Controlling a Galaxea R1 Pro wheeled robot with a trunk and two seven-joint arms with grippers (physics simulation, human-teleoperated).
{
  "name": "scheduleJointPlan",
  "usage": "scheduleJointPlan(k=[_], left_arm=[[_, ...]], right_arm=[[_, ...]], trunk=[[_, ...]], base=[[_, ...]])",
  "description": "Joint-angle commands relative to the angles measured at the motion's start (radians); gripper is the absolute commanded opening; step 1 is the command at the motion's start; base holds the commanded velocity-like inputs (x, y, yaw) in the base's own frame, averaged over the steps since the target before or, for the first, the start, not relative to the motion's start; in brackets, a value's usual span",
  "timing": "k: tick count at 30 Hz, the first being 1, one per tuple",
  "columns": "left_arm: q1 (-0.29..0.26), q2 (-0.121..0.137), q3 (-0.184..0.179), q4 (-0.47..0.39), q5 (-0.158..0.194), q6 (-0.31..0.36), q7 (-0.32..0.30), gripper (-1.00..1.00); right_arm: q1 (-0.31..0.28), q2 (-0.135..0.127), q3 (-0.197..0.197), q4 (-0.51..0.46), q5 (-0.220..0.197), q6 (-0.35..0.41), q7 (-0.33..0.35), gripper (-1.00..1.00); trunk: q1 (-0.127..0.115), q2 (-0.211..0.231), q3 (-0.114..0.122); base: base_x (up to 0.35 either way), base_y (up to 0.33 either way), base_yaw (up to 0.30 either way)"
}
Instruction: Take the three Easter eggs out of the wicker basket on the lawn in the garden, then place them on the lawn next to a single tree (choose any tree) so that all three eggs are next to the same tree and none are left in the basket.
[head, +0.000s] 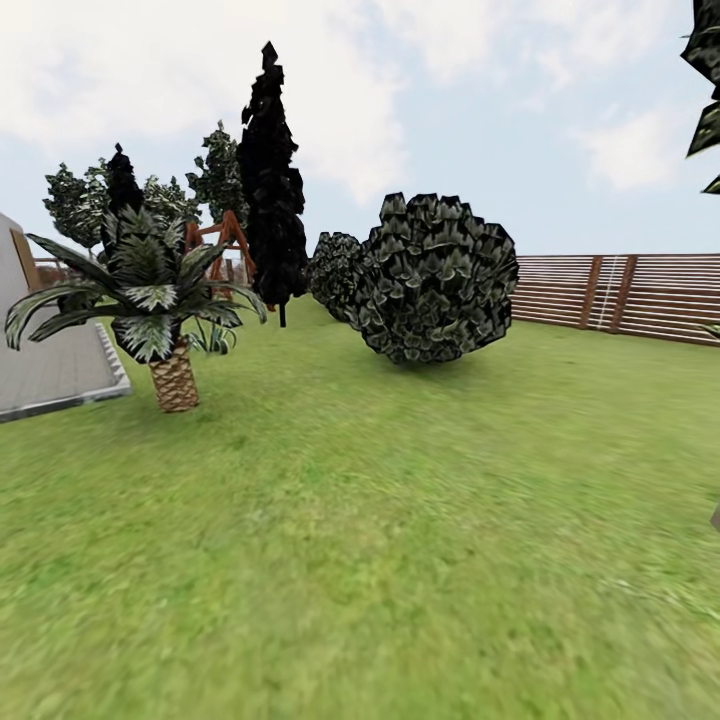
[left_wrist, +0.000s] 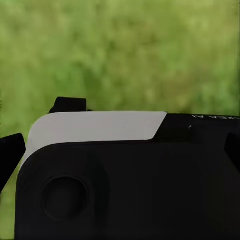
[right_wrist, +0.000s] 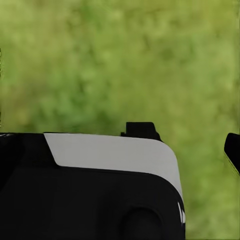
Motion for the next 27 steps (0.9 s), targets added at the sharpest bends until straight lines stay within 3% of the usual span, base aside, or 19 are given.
scheduleJointPlan(k=[1, 27], left_arm=[[0.0, 0.0, 0.002, -0.001, 0.008, 0.001, -0.004, 1.0], [0.0, 0.003, 0.004, 0.0, 0.01, 0.001, -0.002, 1.0]], right_arm=[[-0.001, 0.0, 0.0, 0.002, 0.0, -0.003, 0.0, 1.0], [0.0, -0.001, 0.002, 0.003, 0.0, -0.003, 0.0, 1.0]], trunk=[[0.001, 0.0, -0.001], [0.001, 0.0, -0.001]], base=[[0.329, 0.0, 0.0], [0.329, 0.0, 0.0]])
